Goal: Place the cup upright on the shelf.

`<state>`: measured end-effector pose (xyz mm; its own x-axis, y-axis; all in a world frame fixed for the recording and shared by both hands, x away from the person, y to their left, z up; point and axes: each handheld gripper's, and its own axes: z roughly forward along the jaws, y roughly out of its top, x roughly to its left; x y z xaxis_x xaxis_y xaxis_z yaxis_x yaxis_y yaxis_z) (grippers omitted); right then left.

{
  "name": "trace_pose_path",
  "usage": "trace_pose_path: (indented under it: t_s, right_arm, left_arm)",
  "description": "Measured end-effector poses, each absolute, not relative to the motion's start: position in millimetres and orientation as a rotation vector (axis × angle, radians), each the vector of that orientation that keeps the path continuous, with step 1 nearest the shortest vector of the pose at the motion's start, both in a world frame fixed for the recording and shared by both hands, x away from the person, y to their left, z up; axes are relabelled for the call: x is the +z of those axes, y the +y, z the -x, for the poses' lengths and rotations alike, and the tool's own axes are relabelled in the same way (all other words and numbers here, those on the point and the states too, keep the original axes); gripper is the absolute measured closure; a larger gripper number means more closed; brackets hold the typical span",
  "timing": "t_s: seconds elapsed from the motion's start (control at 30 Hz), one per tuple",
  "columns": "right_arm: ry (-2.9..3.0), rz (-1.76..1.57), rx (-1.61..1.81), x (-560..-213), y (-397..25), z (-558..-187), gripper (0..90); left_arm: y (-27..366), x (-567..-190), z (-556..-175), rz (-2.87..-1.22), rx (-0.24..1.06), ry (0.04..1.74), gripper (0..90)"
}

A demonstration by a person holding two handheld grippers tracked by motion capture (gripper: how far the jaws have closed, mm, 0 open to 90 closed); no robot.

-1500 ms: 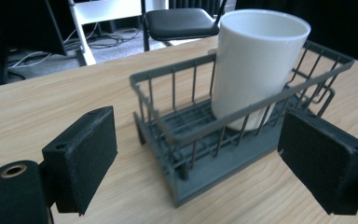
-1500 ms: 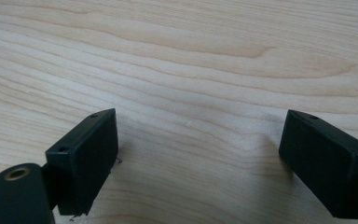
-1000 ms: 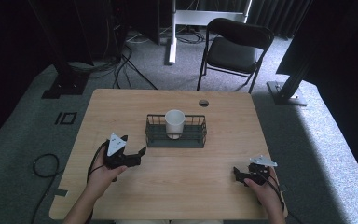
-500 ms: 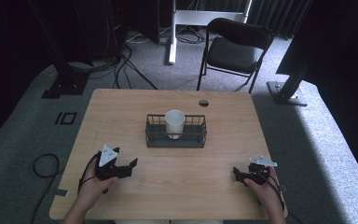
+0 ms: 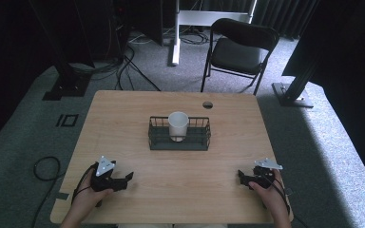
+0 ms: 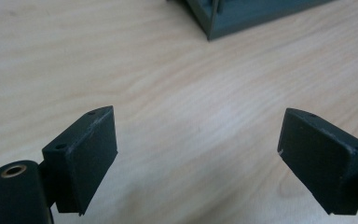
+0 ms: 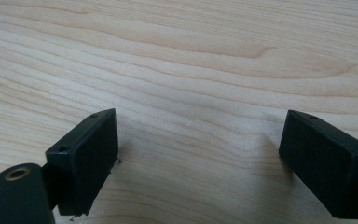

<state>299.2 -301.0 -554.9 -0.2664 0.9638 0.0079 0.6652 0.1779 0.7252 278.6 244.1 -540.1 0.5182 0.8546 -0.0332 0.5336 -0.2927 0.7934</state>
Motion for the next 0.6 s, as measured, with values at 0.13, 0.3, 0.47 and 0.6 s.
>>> trace_pose_path:
  t_s: [0.13, 0.3, 0.47, 0.6]
  right_arm:
    - [2.002, -1.53, 0.867, -554.9, -301.0, -299.2, 11.3]
    - [2.002, -1.531, 0.867, -554.9, -301.0, -299.2, 11.3]
    - [2.002, -1.53, 0.868, -554.9, -301.0, -299.2, 11.4]
    - [2.003, -1.53, 0.867, -554.9, -301.0, -299.2, 11.3]
  left_arm:
    - [249.9, -543.7, -276.6, -2.011, 0.496, 1.142, 12.5]
    - [258.1, -546.1, -275.5, -2.045, 0.48, 1.176, 12.5]
    - [263.1, -549.9, -274.5, -2.064, 0.471, 1.191, 12.4]
    - [267.1, -550.5, -274.6, -2.088, 0.469, 1.193, 11.6]
